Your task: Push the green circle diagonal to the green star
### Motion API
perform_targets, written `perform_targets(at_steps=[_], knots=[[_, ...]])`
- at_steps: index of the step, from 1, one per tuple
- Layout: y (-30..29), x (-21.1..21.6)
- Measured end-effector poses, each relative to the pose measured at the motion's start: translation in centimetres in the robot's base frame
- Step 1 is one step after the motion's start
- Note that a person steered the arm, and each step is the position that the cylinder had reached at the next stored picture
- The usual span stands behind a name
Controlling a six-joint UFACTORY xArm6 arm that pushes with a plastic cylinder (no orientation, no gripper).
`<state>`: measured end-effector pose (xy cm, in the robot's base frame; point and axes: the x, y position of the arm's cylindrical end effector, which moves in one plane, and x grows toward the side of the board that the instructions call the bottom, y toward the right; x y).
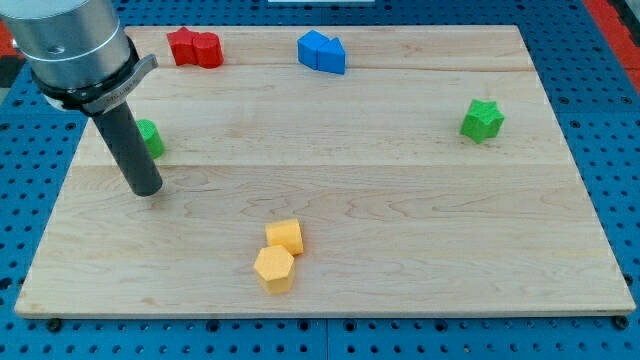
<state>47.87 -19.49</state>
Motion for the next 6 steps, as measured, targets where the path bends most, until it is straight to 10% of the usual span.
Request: perform_targets(at_steps=[6], knots=[[-2.8, -2.8]])
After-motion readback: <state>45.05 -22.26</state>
